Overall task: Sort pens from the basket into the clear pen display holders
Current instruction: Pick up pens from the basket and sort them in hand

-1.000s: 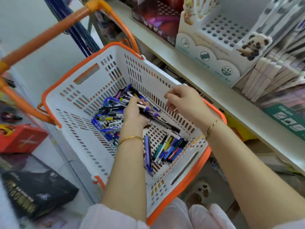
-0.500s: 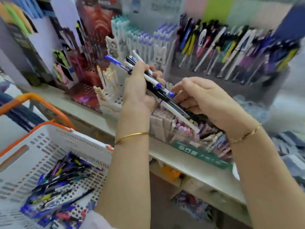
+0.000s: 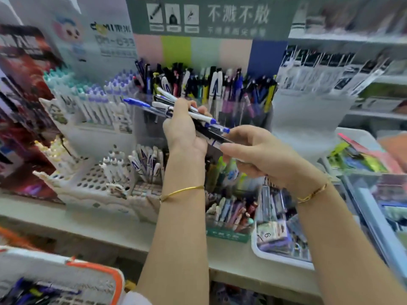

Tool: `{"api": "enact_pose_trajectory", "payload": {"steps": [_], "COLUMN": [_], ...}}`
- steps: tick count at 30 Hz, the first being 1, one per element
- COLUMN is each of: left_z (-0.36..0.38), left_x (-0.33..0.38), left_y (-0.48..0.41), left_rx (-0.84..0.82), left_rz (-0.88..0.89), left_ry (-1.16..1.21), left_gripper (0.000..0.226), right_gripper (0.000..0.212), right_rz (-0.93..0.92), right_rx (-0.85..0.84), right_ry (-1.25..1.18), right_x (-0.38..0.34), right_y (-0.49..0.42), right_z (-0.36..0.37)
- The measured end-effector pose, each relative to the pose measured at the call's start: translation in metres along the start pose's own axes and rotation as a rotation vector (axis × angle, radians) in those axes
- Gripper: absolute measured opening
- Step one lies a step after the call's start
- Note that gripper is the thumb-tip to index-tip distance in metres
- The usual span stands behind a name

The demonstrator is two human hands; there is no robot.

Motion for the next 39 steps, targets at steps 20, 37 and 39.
{"api": "enact_pose_trajectory", "payload": {"steps": [20,37,39], "left_z": [0.002,-0.009,-0.010], "left_x": [-0.001,-0.009,-0.008], "left_y": [-0.019,0.005,0.004], "left_rx": [-0.201,-0.474,-0.431], "left_rz": [0.050,-0.246,-0.241], "left_ry": [-0.188,-0.397,-0.372], "left_gripper": [0.014,0.019,0.022], "right_gripper": [0.013,0.022,0.020], "right_rz": [0.093,-0.168,-0.196], "right_rx": [-0.040,0.399,0.473], "right_ry": [-0.290,-0.116,-0.250], "right_x": [0.011,-0.024,-0.024], "right_y": [-0.035,-0.080,-0.077], "right_z": [0.019,-0.011,-0.016]}}
Point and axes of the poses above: each hand's wrist, its own y-axis away from the middle knuckle, its own z-axis out of the palm, x = y × z, the point moved 5 cm from there along -y, towards the middle knuckle, and after that the axes turned 4 degrees about -z, right-handed, at the moved point
